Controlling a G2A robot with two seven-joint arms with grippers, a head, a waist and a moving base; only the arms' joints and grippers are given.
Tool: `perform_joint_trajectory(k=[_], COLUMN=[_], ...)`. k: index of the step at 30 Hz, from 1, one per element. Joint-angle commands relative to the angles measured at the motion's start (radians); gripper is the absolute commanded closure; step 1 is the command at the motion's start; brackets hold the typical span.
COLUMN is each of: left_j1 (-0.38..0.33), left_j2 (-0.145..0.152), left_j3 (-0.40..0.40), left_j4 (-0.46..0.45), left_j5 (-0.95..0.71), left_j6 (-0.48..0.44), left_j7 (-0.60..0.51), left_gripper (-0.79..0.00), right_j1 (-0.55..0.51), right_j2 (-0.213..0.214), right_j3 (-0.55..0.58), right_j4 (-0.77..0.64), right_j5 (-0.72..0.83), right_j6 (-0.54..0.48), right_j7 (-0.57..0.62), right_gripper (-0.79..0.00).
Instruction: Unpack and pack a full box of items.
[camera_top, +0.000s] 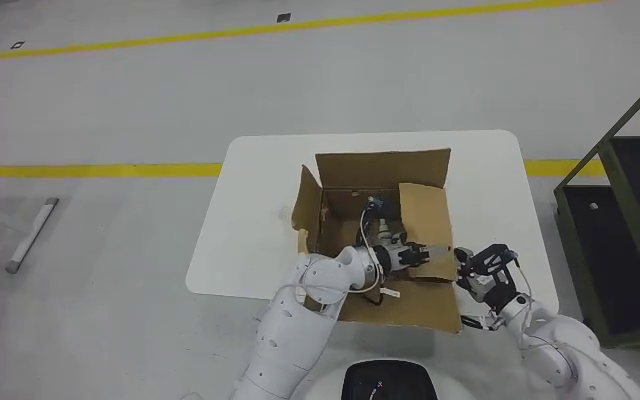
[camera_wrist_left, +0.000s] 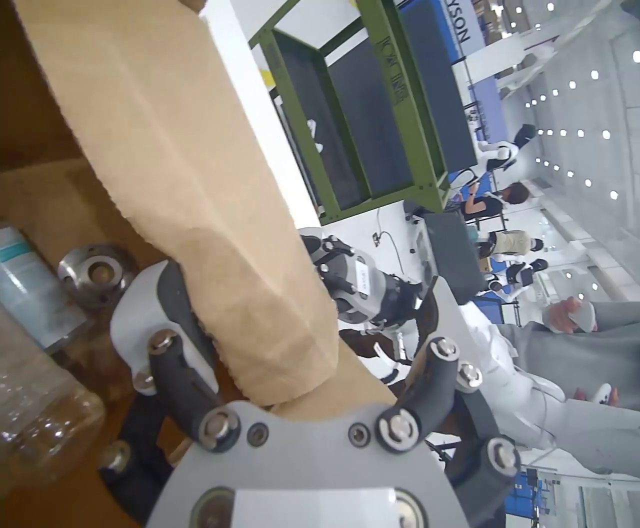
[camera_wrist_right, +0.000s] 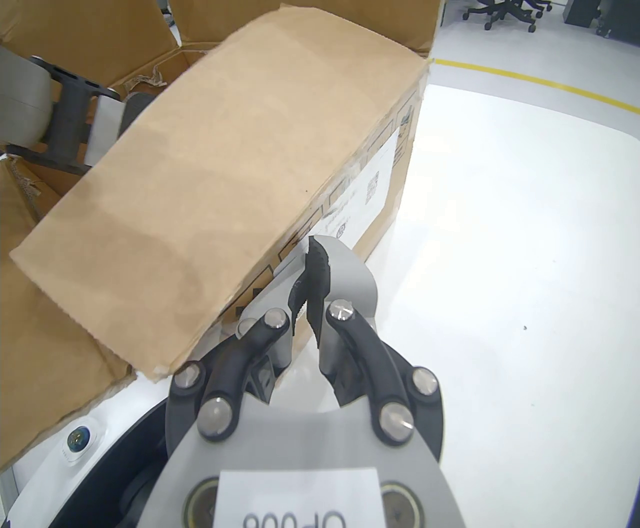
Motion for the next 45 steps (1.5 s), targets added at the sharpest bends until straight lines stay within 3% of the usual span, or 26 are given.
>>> perform_joint_trajectory(k=[1, 4, 11, 13, 19, 25, 28, 35, 45], left_j1=[-0.001, -0.004, -0.06, -0.09, -0.175, -0.227, -0.245, -0.266, -0.276], left_j2=[0.003, 0.005, -0.003, -0.011, -0.04, -0.066, -0.075, -0.088, -0.096], left_j3=[-0.001, 0.001, 0.07, 0.109, 0.241, 0.315, 0.333, 0.353, 0.36], left_j4=[-0.019, -0.048, -0.054, -0.037, 0.06, 0.151, 0.185, 0.231, 0.262], left_j5=[-0.003, -0.023, -0.035, -0.038, 0.02, 0.022, 0.015, -0.003, -0.015], left_j6=[-0.015, -0.044, -0.12, -0.142, -0.193, -0.21, -0.215, -0.23, -0.226], left_j7=[-0.002, -0.005, -0.006, -0.001, 0.017, 0.038, 0.041, 0.047, 0.049], left_gripper=[-0.785, -0.785, -0.785, -0.785, -0.785, -0.785, -0.785, -0.785, -0.785], right_j1=[-0.01, -0.032, -0.092, -0.107, -0.144, -0.138, -0.112, -0.054, -0.013], right_j2=[0.001, 0.002, 0.008, 0.011, 0.016, 0.017, 0.02, 0.029, 0.028], right_j3=[0.018, 0.062, 0.219, 0.269, 0.391, 0.431, 0.431, 0.407, 0.342], right_j4=[-0.012, -0.041, -0.137, -0.162, -0.229, -0.246, -0.238, -0.22, -0.14], right_j5=[0.009, 0.046, 0.204, 0.257, 0.373, 0.5, 0.574, 0.577, 0.539], right_j6=[0.017, 0.051, 0.074, 0.067, 0.04, 0.002, -0.036, -0.065, -0.04], right_j7=[-0.006, -0.011, 0.02, 0.044, 0.089, 0.16, 0.233, 0.344, 0.351], right_gripper=[-0.209, -0.369, -0.397, -0.437, -0.385, -0.329, -0.332, -0.369, -0.308])
